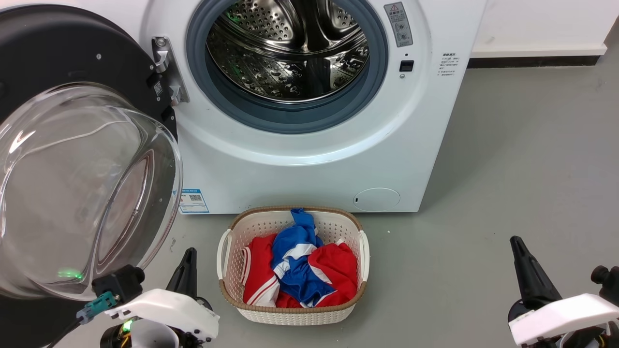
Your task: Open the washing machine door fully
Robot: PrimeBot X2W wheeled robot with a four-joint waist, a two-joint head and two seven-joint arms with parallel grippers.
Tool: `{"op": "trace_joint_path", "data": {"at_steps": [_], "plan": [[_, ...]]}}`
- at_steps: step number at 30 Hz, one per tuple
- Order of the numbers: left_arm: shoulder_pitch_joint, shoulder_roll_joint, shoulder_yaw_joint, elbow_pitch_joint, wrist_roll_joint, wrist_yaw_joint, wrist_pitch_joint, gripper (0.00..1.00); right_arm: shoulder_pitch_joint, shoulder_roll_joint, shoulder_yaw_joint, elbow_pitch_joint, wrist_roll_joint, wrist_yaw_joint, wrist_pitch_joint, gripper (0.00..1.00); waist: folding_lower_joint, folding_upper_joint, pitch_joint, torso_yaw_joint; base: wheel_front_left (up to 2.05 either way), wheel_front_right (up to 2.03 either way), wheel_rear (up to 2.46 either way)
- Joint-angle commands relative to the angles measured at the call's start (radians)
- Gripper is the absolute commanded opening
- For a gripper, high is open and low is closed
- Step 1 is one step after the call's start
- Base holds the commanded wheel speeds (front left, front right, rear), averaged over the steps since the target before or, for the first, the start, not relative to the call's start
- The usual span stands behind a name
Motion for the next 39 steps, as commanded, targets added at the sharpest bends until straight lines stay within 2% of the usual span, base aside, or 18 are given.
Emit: {"op": "trace_joint_path", "data": {"at_steps": [1, 39], "plan": [[-0.031, -0.001, 0.023, -0.005, -0.041, -0.015, 0.006, 0.00, -0.030, 0.002, -0.006, -0.001, 0.052, 0.000, 0.006, 0.00, 0.0000, -0.0001, 0.000, 0.001, 0.00, 0.00, 0.00], [-0.043, -0.086, 0.178, 0.040, -0.440, -0.151, 0.089, 0.00, -0.094, 0.020, -0.031, 0.100, 0.518, 0.000, 0.045, 0.00, 0.0000, -0.0001, -0.002, 0.011, 0.00, 0.00, 0.00]]}}
